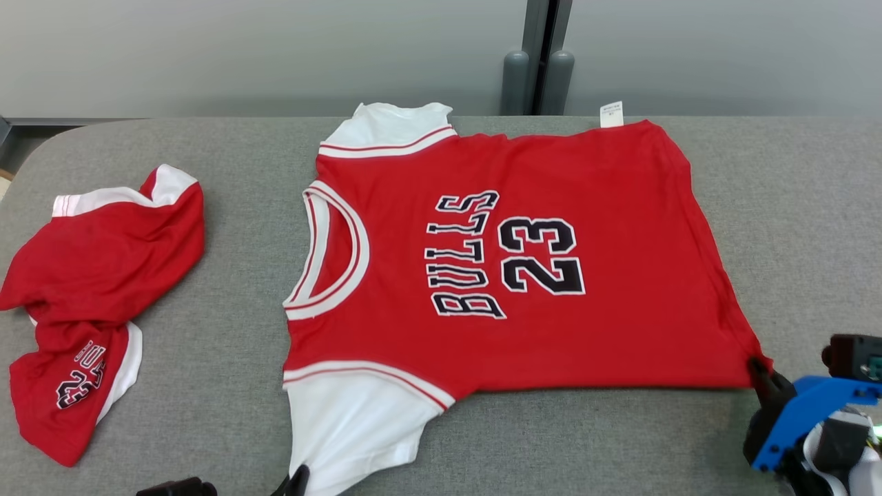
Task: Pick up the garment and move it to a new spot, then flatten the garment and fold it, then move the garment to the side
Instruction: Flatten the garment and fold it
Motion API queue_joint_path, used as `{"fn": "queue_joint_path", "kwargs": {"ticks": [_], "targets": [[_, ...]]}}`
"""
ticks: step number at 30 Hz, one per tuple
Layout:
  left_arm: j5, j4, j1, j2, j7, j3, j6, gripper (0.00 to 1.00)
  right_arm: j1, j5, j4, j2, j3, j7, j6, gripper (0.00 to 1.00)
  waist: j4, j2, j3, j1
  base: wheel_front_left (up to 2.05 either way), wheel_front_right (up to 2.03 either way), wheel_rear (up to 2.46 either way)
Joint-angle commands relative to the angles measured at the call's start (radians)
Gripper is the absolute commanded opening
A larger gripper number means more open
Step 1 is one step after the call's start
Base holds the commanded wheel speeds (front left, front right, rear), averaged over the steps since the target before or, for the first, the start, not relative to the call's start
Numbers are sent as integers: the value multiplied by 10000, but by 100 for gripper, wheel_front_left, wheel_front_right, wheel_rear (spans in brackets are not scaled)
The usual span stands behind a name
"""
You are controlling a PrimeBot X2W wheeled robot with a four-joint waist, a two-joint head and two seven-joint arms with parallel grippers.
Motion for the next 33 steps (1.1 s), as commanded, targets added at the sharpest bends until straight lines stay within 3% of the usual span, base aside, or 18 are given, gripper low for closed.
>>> {"fn": "queue_joint_path", "kwargs": {"ticks": [1, 8, 13, 24, 33], "targets": [[-10, -148, 146, 57, 96, 31, 120, 0, 305, -61, -336, 41, -136, 187, 1, 0, -6, 0, 10, 2, 0, 0, 0], [-57, -1610, 490, 371, 830, 27, 699, 0, 1802, -363, -3430, 474, -520, 1925, 1, 0, -149, 0, 153, 2, 0, 0, 0], [-121, -2118, -75, 471, 1040, 206, 723, 0, 2139, 161, -4177, 491, -442, 2343, 1, 0, -230, 0, 196, 2, 0, 0, 0], [-1073, -1526, -2637, 986, 2691, 284, -191, 0, 620, -217, -3450, 495, 142, 2662, 1, 0, -454, 0, 206, 2, 0, 0, 0], [-2206, 363, -4920, 747, 3630, 752, -454, 0, -945, 40, -2125, 494, 73, 2417, 3, 0, -579, 0, 413, 2, 0, 0, 0]]}}
